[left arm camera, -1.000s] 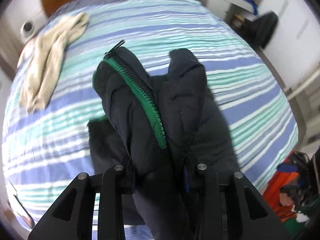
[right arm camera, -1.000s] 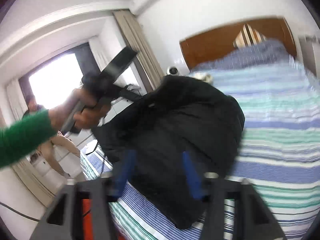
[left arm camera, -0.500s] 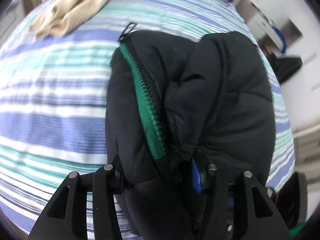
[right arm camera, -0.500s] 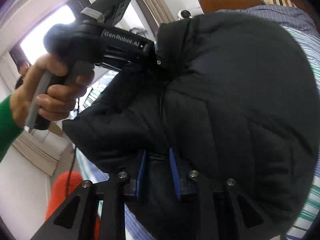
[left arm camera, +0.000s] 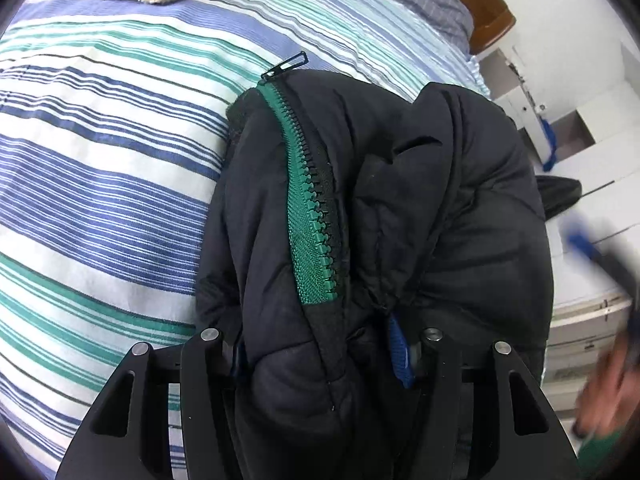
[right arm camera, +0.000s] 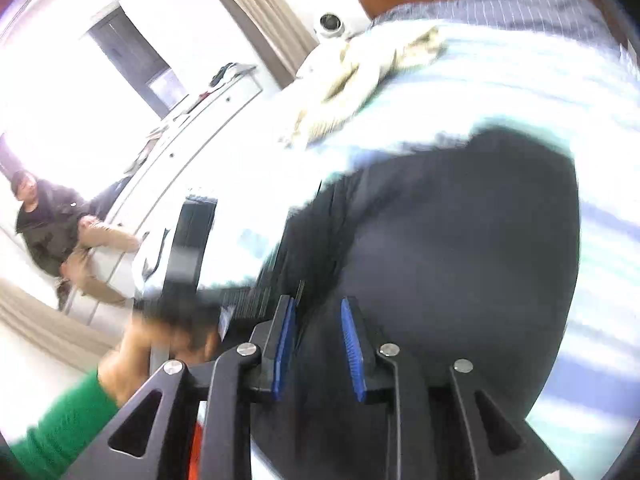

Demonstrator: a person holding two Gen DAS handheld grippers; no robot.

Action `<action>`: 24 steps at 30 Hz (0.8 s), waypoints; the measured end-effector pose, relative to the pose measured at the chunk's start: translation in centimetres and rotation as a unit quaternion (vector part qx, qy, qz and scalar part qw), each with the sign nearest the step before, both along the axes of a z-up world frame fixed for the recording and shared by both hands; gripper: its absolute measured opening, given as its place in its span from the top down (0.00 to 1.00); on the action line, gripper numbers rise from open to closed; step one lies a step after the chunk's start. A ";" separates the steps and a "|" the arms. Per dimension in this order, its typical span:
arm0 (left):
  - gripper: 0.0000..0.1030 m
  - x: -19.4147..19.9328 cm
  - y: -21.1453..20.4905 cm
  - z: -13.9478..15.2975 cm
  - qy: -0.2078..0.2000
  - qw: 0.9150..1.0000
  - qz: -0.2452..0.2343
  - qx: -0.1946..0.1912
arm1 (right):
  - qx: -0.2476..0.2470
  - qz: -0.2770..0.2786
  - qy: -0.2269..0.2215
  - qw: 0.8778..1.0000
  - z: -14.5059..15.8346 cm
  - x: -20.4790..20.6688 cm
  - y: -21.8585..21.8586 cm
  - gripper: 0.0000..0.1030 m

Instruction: Fold large clothes

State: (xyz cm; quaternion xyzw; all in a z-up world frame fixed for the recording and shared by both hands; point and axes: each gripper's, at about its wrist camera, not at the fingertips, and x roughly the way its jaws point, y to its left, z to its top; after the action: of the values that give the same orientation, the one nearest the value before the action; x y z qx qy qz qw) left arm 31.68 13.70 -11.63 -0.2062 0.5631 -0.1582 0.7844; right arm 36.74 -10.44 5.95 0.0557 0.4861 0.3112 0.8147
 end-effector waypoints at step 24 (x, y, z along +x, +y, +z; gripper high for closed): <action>0.46 2.5 0.3 -0.5 0.019 1.000 -0.007 0.024 | -0.117 0.058 -0.008 0.991 -4.8 0.0 3.7 0.72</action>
State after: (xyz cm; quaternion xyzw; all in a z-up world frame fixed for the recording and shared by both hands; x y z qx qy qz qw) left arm 34.19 14.02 -12.10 -0.1863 0.5828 -0.1461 0.7774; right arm 36.74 -6.71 1.16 -0.0711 0.5154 0.2992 0.7998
